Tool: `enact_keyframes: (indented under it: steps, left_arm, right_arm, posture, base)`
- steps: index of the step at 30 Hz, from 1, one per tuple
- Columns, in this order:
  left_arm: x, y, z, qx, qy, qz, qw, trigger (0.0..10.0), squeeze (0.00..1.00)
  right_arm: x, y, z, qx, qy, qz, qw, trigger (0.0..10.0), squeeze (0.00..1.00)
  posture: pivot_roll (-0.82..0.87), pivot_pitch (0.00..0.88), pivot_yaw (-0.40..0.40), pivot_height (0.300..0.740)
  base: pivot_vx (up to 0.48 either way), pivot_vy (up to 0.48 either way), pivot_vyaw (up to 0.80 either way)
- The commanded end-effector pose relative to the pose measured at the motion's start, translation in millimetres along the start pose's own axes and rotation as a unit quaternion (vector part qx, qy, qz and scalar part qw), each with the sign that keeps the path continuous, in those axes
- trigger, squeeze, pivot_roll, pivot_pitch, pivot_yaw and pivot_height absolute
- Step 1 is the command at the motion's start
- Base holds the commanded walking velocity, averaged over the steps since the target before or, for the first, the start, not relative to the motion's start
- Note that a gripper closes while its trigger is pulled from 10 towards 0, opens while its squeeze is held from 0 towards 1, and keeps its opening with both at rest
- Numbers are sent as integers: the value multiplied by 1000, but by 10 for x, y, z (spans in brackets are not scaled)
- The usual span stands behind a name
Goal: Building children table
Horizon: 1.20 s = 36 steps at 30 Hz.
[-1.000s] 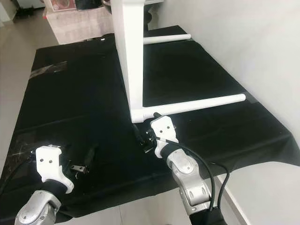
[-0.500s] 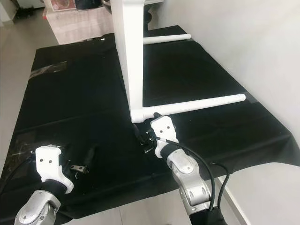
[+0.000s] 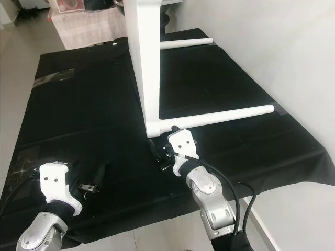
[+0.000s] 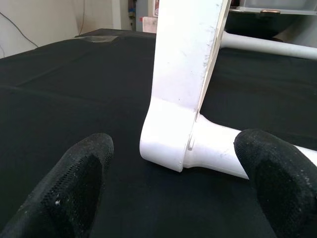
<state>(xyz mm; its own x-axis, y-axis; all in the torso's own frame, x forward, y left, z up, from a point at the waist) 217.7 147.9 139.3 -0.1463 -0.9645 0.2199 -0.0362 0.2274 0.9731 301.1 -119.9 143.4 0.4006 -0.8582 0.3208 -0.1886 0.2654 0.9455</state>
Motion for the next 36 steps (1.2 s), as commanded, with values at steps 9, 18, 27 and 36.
enact_keyframes:
  steps: [9,18,27,36]
  left_arm:
    - [-26,-44,12,-10,7,6,1000,10000,0]
    - [-27,-47,11,-10,7,6,1000,10000,0]
    - [-27,-51,16,-11,6,6,1000,10000,0]
    - [-29,-56,15,-12,6,7,1000,10000,0]
  right_arm:
    - [-7,-28,-6,-11,3,1,1000,10000,0]
    - [-10,-30,-8,-12,3,2,1000,10000,0]
    - [-13,-31,-5,-12,4,2,1000,10000,0]
    - [-20,-33,-6,-12,4,2,1000,10000,0]
  posture:
    - [-91,159,27,740]
    - [-92,156,28,740]
    - [-92,155,29,740]
    - [-91,151,30,740]
  base:
    - [0,0,0]
    - [0,0,0]
    - [0,0,0]
    - [0,0,0]
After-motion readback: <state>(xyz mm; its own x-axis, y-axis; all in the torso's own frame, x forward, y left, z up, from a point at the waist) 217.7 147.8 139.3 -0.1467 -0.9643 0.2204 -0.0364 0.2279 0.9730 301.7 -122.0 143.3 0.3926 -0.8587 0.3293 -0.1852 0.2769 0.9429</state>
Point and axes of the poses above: a point about 5 cm out from each wrist's last joint towards the gripper, its own z axis pointing back from the gripper into the wrist, its own y axis along the axis of the wrist's last joint, x = y × z, the point moved 1 cm from there along -z, pointing out of the wrist towards the gripper, and after that the axes turned 7 degrees about z, right-handed, at the moved point
